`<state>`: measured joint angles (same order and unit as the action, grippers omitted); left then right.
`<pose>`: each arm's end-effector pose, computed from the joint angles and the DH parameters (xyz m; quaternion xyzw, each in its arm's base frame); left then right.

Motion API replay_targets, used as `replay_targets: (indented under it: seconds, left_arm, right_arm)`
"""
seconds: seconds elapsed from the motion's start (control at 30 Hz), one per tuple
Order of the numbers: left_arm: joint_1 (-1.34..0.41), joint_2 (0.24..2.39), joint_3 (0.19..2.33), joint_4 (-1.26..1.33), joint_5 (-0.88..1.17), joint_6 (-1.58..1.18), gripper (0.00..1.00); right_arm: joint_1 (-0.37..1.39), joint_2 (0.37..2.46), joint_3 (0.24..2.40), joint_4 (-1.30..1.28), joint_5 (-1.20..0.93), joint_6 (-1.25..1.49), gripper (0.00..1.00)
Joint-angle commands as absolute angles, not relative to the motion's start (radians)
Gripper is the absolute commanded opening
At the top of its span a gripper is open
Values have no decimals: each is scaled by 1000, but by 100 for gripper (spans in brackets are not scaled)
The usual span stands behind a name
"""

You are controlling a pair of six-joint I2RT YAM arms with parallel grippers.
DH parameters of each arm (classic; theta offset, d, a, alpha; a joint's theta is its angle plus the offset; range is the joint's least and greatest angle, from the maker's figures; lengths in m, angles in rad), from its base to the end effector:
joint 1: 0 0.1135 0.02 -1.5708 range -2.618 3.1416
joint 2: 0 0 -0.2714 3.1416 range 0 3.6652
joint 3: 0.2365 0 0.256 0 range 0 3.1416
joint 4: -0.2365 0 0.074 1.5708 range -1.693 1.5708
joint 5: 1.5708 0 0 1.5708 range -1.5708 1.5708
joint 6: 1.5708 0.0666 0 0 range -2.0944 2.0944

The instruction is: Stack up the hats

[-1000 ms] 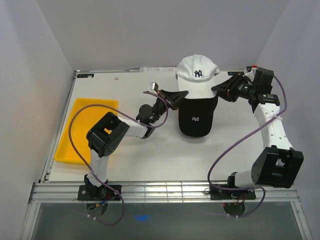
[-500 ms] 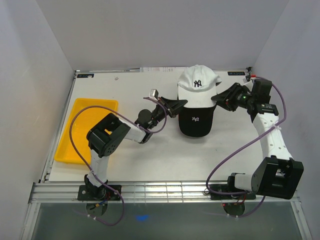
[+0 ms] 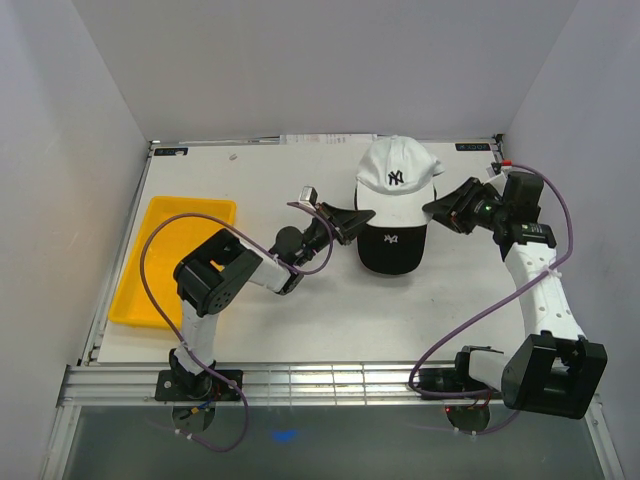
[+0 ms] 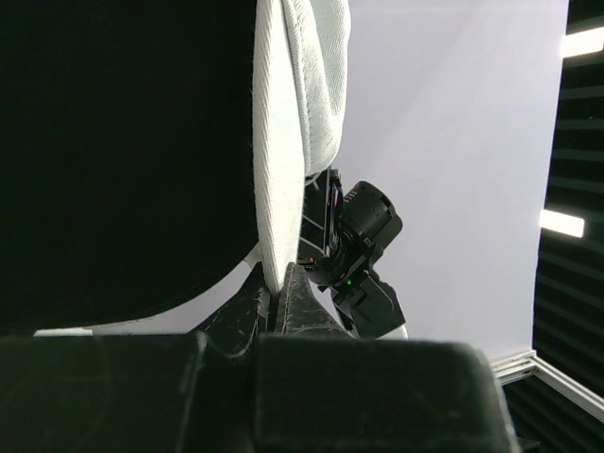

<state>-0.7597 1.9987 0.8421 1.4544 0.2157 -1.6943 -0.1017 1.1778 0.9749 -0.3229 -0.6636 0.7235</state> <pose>0.2952 -0.3000 0.1975 -0.1889 0.5666 -0.7743 0.2092 0.2840 0.0122 0.3093 0.1796 0.8157 0.4131 0.3629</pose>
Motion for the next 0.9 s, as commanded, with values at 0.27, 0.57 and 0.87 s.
replay_targets:
  seconds: [0.27, 0.57, 0.87]
  left_arm:
    - [-871, 1982, 784, 1545, 502, -1620, 0]
    - [-873, 1991, 726, 1565, 506, -1620, 0]
    - [-884, 2028, 701, 1572, 506, -1632, 0]
  right_arm:
    - [-48, 1124, 904, -287, -779, 673, 35]
    - [-51, 1100, 828, -285, -759, 644, 36]
    - [-58, 1085, 778, -287, -744, 621, 35]
